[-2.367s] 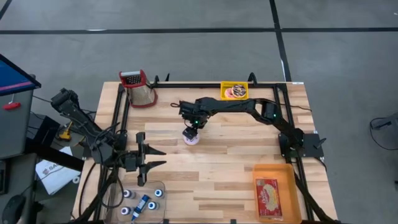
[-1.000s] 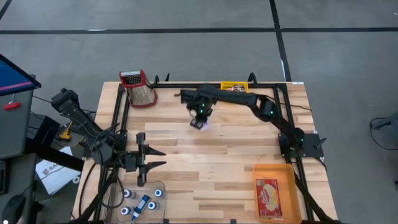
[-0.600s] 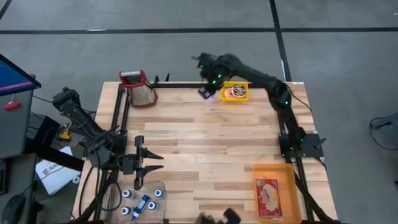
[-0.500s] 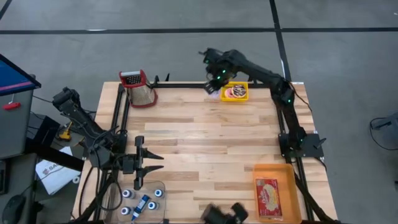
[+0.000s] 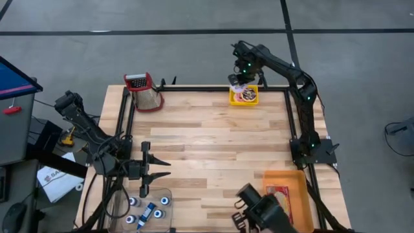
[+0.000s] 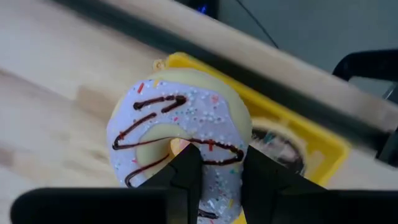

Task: Pick & Place Food Item
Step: Put the violet donut into the yellow bin

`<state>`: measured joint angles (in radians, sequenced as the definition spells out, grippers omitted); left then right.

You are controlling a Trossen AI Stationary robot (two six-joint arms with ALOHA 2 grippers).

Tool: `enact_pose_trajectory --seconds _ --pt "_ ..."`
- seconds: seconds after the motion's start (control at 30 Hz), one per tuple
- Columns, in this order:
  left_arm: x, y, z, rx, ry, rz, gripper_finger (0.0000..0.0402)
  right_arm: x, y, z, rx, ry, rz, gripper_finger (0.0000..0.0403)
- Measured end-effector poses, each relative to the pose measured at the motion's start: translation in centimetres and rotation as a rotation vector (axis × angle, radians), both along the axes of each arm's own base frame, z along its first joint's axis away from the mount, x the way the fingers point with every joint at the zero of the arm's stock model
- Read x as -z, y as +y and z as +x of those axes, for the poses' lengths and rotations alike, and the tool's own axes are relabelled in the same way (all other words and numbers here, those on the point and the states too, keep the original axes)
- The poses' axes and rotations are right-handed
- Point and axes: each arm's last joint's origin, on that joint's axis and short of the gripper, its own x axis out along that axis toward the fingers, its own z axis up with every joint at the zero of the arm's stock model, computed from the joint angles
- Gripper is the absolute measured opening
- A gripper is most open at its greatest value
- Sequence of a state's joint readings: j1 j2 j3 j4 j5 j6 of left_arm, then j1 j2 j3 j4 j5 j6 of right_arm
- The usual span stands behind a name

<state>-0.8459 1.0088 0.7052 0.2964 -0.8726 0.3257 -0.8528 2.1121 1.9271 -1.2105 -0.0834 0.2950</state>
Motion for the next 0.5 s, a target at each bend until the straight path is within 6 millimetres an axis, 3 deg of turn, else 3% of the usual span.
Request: enact_pose_trajectory --seconds 0.33,0.5 --pt "0.0 0.7 0.6 -0.041 0.002 0.034 0.012 3.6 -0.4 -0.7 -0.034 0.086 0.021 0.008" --pt "0.0 1.0 0.8 -0.055 0.002 0.036 0.012 4.0 -0.2 -0.8 -0.053 0.088 0.019 0.008"
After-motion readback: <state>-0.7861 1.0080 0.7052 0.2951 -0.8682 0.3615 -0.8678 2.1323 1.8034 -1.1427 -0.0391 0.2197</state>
